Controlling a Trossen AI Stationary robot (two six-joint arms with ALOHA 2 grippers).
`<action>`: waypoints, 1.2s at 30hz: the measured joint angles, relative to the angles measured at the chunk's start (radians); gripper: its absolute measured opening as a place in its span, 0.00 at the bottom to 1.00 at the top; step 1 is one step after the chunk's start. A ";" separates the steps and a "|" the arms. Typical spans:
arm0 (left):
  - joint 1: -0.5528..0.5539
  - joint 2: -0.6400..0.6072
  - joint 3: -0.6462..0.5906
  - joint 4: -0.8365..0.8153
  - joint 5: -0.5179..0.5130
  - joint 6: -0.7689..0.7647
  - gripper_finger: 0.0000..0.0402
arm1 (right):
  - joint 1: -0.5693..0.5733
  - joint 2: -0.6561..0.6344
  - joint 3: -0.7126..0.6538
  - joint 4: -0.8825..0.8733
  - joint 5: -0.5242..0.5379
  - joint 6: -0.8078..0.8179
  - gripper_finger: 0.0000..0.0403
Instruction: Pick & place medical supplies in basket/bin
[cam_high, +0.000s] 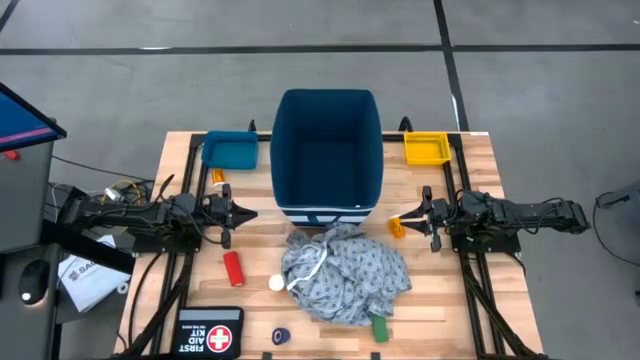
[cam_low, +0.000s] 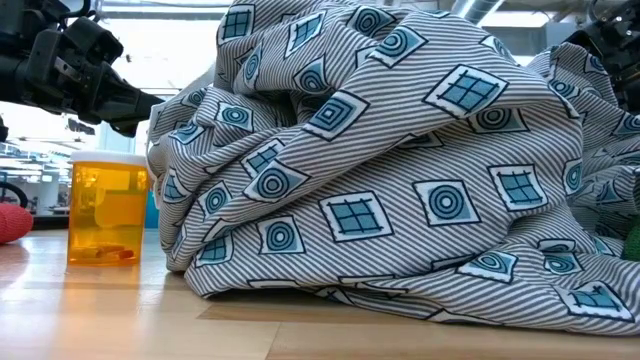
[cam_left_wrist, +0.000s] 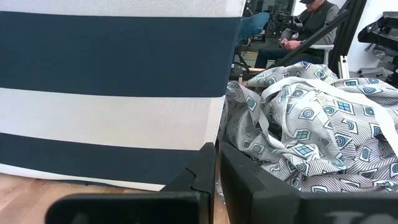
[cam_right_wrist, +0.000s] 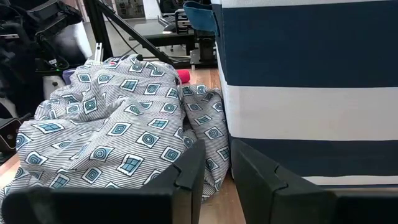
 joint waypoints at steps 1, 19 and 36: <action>0.000 0.000 0.000 0.000 0.000 0.000 0.04 | 0.000 0.000 0.000 0.000 0.000 0.000 0.19; 0.000 0.000 0.000 0.039 0.000 -0.003 0.04 | 0.000 0.000 0.000 0.000 0.000 0.000 0.19; -0.001 0.022 0.000 0.205 0.230 -0.800 0.04 | 0.000 0.000 0.000 0.000 0.000 0.000 0.19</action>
